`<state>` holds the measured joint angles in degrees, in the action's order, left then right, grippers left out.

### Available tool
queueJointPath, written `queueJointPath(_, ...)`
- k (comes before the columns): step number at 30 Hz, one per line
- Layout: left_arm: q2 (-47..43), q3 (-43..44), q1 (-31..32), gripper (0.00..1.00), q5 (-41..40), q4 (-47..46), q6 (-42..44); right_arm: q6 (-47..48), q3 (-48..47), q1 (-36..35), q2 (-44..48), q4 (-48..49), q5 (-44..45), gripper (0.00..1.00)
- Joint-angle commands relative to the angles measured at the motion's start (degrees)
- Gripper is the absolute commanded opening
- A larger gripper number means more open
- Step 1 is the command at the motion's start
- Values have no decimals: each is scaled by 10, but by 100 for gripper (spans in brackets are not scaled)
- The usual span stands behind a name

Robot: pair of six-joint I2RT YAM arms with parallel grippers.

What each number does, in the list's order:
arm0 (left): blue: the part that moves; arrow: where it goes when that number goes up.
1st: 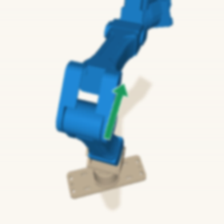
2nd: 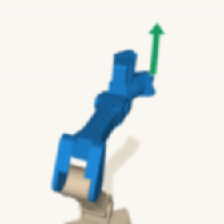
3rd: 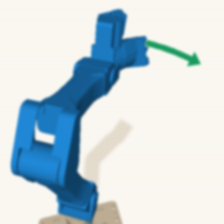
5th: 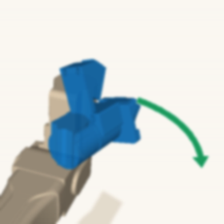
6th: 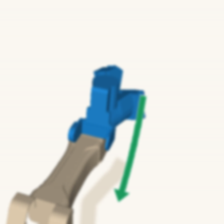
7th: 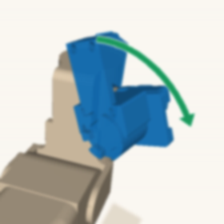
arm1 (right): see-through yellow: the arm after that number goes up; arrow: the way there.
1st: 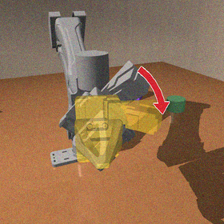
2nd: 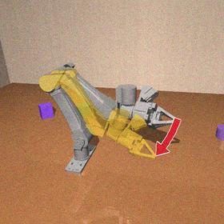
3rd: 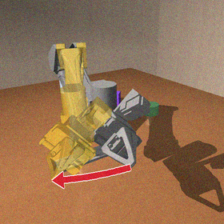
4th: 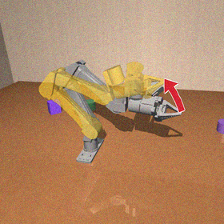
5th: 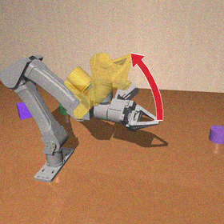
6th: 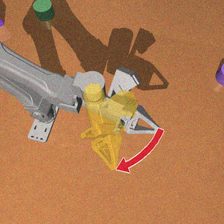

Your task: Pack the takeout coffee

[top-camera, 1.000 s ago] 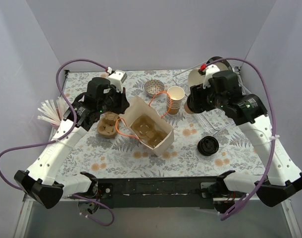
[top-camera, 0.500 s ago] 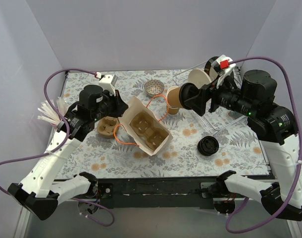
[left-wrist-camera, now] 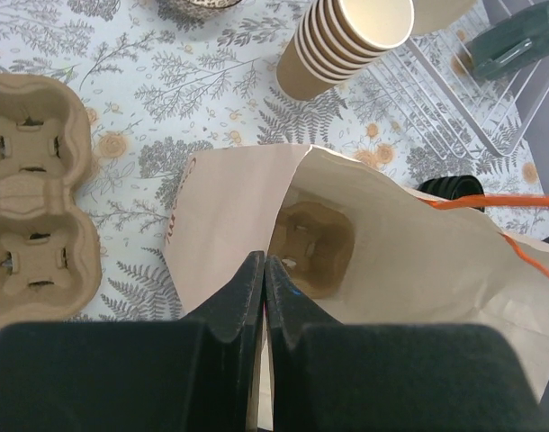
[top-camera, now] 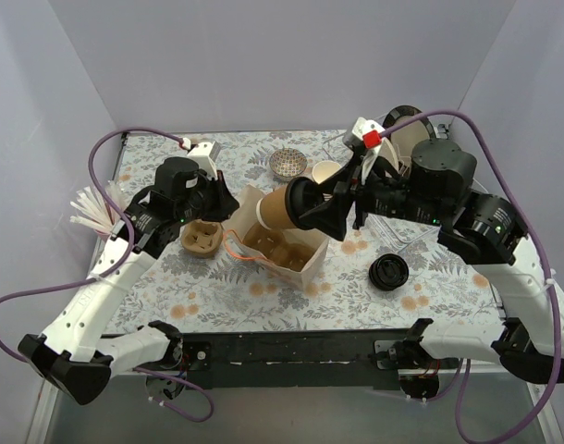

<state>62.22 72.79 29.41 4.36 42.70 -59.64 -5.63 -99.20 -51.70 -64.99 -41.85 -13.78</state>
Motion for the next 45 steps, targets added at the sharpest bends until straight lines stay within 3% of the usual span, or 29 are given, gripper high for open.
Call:
queueJointPath(1, 6, 25, -1, 0, -18, 21, -14, 24, -59, -36, -34, 33, 67, 34)
queueJointPath(11, -12, 12, -1, 0, -59, -32, -90, 97, -102, -75, -87, -49, 173, 35)
queueJointPath(22, -35, -22, -1, 0, -61, -99, -102, 115, -71, -83, -120, -101, 178, 34)
queueJointPath(30, -102, -117, -1, 0, -17, -194, -98, 135, -32, -130, -136, -110, 260, 33)
queueJointPath(40, -150, -151, -1, 0, 4, -122, -29, 128, 68, -170, -116, -80, 300, 31)
queueJointPath(44, -142, -138, -1, 23, 16, -100, -20, 124, 88, -183, -116, -72, 311, 31)
queueJointPath(45, -138, -134, -1, 24, 20, -93, -17, 121, 91, -185, -117, -69, 312, 31)
